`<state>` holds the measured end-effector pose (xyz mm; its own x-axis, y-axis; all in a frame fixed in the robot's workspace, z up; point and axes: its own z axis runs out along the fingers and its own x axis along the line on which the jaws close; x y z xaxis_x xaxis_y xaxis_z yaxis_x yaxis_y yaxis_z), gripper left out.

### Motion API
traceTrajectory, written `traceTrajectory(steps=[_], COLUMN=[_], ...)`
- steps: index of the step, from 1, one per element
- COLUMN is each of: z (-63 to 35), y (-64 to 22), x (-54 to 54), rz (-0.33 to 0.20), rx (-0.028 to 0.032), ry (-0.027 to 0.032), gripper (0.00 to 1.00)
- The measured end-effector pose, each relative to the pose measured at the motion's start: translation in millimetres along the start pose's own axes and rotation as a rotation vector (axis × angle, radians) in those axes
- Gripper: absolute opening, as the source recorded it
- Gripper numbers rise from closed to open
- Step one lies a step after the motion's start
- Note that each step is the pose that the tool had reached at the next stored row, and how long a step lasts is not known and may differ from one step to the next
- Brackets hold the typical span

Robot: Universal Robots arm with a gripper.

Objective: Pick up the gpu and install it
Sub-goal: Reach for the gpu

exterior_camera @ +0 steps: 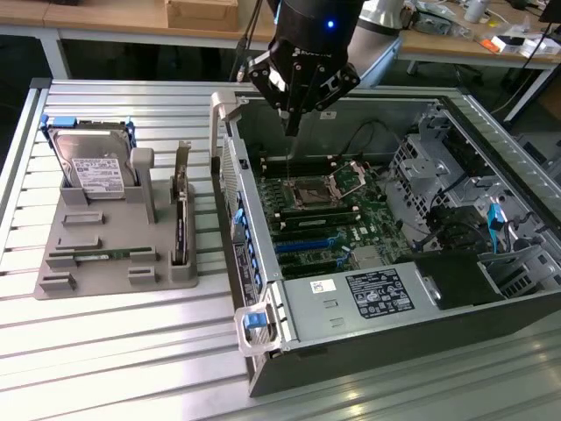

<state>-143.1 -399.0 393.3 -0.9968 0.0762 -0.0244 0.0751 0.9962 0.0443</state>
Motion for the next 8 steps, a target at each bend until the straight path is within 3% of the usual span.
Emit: traceTrajectory(steps=[8], z=[-0.4], y=[-0.9], x=[12.5], rz=[0.000], rx=[0.0000], ry=[0.0000], gripper=[0.11])
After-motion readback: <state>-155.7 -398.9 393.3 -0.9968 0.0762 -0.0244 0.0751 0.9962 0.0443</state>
